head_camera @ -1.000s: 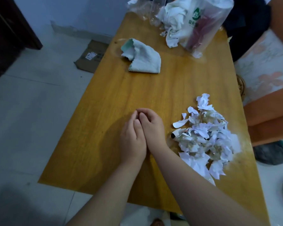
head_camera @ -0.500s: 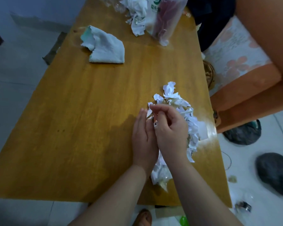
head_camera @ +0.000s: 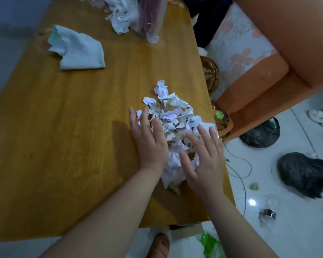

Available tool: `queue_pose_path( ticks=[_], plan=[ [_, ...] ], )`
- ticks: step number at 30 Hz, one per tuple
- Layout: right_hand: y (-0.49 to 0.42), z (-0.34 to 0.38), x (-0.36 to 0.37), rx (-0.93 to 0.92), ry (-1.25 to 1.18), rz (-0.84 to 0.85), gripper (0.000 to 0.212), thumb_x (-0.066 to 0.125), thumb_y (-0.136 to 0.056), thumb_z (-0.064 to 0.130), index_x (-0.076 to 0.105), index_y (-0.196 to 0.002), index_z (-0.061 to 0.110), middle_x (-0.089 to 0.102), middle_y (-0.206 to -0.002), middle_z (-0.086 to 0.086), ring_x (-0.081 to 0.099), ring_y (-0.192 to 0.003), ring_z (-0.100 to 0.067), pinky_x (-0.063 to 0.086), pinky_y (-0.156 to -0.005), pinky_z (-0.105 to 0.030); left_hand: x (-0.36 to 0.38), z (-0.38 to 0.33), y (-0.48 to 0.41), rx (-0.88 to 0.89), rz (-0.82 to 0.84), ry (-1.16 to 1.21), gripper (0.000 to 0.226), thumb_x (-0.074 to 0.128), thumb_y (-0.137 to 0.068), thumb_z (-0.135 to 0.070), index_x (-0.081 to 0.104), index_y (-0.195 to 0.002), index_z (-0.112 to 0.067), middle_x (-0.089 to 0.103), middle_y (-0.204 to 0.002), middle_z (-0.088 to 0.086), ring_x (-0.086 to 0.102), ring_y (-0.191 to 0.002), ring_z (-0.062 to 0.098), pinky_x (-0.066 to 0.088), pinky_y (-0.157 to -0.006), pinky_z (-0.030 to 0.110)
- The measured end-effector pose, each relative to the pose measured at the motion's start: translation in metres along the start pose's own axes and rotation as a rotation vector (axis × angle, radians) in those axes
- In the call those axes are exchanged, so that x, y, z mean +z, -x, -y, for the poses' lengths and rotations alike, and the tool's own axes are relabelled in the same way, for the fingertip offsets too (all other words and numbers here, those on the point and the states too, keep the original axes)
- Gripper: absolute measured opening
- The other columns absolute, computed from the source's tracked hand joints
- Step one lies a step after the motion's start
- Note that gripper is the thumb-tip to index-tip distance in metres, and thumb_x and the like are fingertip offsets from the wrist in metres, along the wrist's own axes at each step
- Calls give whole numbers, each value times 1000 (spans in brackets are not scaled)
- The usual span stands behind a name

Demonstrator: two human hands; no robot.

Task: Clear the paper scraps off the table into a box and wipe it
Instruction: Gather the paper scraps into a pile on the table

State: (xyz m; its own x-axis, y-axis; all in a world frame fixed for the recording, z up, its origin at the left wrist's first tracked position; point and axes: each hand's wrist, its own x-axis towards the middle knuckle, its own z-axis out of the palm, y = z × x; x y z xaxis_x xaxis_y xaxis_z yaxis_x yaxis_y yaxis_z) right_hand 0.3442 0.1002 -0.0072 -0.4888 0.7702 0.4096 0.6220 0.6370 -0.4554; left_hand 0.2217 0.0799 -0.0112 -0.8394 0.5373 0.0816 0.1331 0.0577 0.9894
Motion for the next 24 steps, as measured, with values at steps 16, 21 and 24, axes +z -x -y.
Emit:
queue_pose_path(
  ticks=[16,21,24],
  plan=[
    [-38,-9,18,105,290,244,94,30,-67,84,5,-147,40,9,-160,-4,1,-148,-27,-1,-114,-56,-10,6,-60,-14,24,-50,46,35,-93,-37,53,-129,-16,36,-149,5,29,-139,14,25,-114,30],
    [-49,-25,14,482,79,110,86,18,-73,79,7,-148,38,2,-161,-3,-4,-148,-23,2,-118,-53,-6,2,-97,-26,197,-188,46,27,-100,-42,39,-140,-25,24,-155,-2,19,-143,11,16,-115,27],
    [-52,-33,18,522,-51,130,86,17,-75,78,8,-149,36,2,-161,-6,0,-148,-22,7,-120,-47,0,-2,-126,53,345,-421,51,22,-98,-49,34,-143,-27,20,-157,-2,14,-145,16,11,-119,39]
  ],
)
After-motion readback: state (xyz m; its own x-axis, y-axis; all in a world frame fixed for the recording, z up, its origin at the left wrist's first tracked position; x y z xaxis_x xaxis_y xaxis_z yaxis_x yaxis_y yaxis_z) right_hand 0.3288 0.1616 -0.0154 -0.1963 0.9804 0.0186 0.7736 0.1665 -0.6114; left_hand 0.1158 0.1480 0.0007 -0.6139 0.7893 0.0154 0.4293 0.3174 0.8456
